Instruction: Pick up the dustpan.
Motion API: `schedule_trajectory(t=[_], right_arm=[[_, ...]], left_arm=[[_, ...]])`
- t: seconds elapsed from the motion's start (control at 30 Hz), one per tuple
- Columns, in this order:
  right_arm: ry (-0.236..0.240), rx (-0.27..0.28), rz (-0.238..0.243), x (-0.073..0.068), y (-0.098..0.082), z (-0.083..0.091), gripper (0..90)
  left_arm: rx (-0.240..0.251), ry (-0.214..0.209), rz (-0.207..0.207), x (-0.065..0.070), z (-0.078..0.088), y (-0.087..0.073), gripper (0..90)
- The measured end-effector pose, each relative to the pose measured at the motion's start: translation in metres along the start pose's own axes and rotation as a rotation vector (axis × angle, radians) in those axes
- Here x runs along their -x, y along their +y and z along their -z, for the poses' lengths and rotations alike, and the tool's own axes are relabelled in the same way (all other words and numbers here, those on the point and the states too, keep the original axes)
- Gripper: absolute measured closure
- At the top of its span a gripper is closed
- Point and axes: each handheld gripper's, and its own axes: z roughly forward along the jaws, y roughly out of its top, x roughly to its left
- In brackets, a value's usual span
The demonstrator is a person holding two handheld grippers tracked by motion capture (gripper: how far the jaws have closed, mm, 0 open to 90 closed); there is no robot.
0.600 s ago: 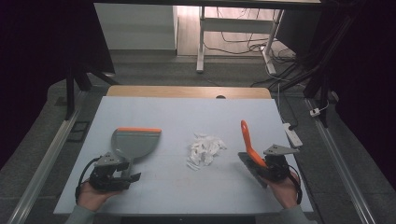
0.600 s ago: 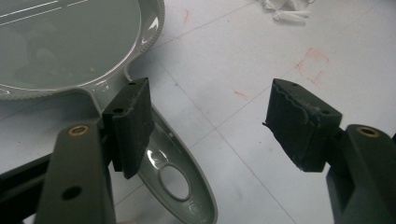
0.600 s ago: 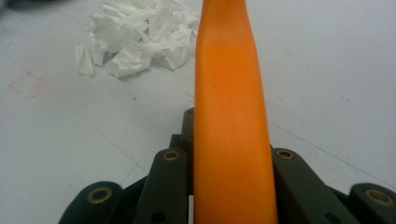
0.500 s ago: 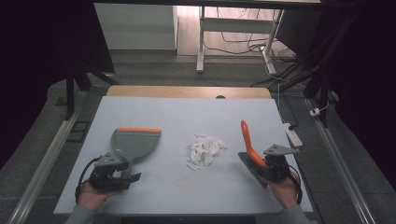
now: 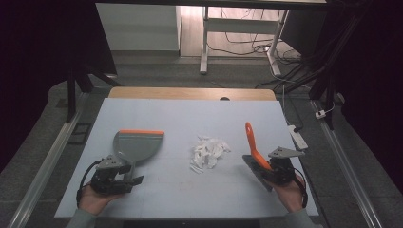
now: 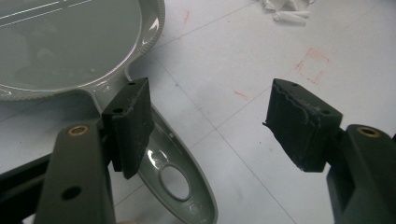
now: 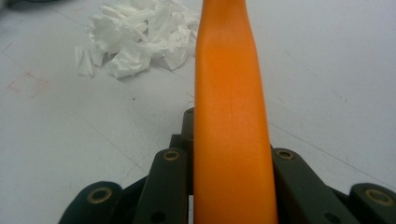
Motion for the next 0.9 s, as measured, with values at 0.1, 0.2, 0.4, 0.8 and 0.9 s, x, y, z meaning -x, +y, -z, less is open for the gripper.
schedule_trajectory(t=[0.1,0.2,0.4,0.8,0.9], right_arm=[[-0.001,0.001,-0.001,0.000,0.000,0.000,76.5],[-0.004,0.006,-0.002,0.000,0.000,0.001,76.5],[0.006,0.015,-0.006,0.001,0.000,0.001,76.5],[0.023,0.050,-0.023,0.013,0.000,0.009,76.5],[0.023,0.056,-0.023,0.014,0.000,0.011,76.5]], left_arm=[[0.001,0.000,0.000,0.000,0.000,0.000,32.3],[0.004,0.000,-0.001,0.000,0.001,0.000,32.3],[0.008,0.009,0.010,0.003,0.005,0.003,31.5],[-0.005,0.112,0.101,0.007,0.031,0.031,29.4],[-0.036,0.139,0.129,0.004,0.034,0.034,27.3]])
